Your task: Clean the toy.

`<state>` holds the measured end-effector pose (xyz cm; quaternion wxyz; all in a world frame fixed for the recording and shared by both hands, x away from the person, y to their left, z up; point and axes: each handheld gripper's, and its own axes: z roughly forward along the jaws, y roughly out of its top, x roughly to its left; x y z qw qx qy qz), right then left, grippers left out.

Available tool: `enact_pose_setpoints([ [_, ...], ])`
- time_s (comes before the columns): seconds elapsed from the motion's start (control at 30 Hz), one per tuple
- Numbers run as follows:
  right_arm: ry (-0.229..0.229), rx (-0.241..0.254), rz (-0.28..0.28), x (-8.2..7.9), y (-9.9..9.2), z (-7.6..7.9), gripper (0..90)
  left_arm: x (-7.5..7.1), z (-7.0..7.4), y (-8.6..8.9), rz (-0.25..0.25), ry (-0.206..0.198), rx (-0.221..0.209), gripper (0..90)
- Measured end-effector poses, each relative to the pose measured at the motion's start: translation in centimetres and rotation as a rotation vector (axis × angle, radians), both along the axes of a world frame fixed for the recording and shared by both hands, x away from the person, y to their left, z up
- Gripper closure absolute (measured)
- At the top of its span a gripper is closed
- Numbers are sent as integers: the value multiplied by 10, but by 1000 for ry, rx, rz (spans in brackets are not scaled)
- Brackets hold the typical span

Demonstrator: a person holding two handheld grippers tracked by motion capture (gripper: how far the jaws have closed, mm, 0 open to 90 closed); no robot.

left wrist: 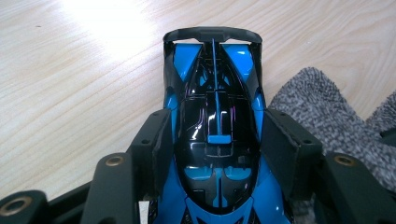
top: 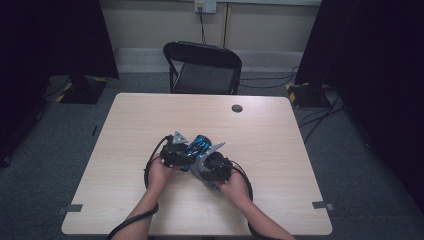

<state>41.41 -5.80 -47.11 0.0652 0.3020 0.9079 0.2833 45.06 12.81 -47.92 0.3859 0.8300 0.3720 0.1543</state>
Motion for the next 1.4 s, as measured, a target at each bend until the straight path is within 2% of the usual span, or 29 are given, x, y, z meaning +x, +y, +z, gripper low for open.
enact_pose_setpoints([
  [0.27, -3, -15, 31, -6, 6, 1, 739, 0, 0, 0, 7, -1, -5, 444],
  [0.67, 15, 1, 51, -8, 8, 1, 740, 0, 0, 1, 4, -3, 2, 444],
  [0.9, 47, 26, 59, -6, 6, 2, 742, 0, 0, 1, 1, -3, -4, 443],
  [1.17, 64, 43, 98, -9, 5, 5, 742, 0, 0, 1, 0, -3, -3, 444],
  [1.3, 54, 53, 115, -11, 1, 10, 742, -1, 0, 1, 0, -3, -4, 444],
  [1.4, 55, 82, 100, -8, -6, 16, 742, -1, 0, 1, 1, -4, -6, 444],
])
